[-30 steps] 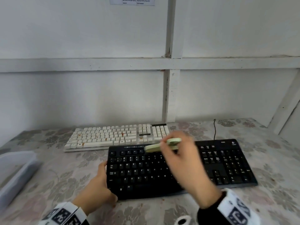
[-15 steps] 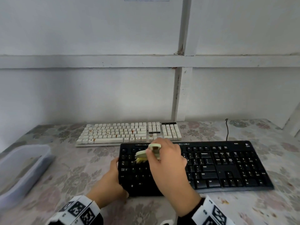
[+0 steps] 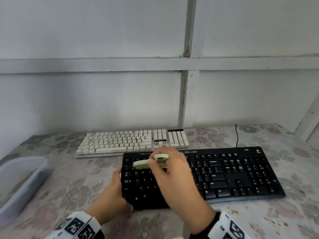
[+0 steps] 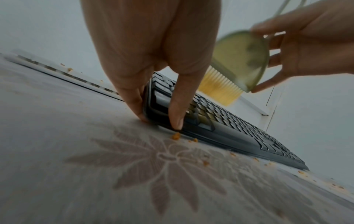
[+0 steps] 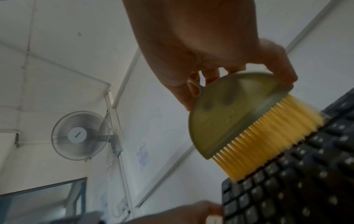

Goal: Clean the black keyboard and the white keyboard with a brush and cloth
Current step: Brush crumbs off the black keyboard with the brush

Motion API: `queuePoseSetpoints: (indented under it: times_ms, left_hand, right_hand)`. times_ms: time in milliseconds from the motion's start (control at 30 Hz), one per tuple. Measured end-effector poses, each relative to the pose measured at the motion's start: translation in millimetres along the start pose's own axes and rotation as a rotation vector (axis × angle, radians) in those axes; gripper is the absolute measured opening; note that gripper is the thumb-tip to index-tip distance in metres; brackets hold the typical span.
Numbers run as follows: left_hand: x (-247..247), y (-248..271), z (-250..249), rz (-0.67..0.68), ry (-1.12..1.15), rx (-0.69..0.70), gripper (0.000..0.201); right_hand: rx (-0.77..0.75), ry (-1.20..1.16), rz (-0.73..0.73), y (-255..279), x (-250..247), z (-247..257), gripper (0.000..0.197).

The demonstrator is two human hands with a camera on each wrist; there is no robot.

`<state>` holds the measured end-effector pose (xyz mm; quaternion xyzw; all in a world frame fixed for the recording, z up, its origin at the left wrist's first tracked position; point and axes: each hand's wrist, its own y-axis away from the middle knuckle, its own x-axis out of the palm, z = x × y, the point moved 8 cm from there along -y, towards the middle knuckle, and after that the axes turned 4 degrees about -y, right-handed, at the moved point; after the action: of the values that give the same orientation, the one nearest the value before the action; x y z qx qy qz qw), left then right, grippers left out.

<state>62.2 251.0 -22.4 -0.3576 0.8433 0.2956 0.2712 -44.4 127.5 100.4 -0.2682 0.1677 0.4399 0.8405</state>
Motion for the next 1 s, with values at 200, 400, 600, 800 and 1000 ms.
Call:
queuePoseSetpoints:
  times_ms: [200, 400, 600, 800, 1000]
  left_hand:
    - [0.3, -1.0, 1.0, 0.007, 0.01, 0.016, 0.104]
    - [1.3, -2.2, 4.1, 0.01, 0.037, 0.019, 0.106]
    - [2.4, -1.6, 2.8, 0.022, 0.074, 0.012, 0.106]
    - [1.3, -4.6, 7.9, 0.014, 0.079, 0.007, 0.108]
    - [1.8, -5.8, 9.9, 0.005, 0.11, 0.027, 0.106]
  right_hand:
    - [0.1, 0.17, 0.025, 8.4, 2.5, -21.1, 0.008]
    - [0.017, -0.055, -0.093, 11.9, -31.3, -29.7, 0.013]
    - [0.037, 0.032, -0.225, 17.8, -64.8, -60.8, 0.018]
    - [-0.057, -0.048, -0.121, 17.9, -52.7, -45.0, 0.019]
    - [-0.012, 0.039, -0.271, 12.1, -84.8, -67.8, 0.015]
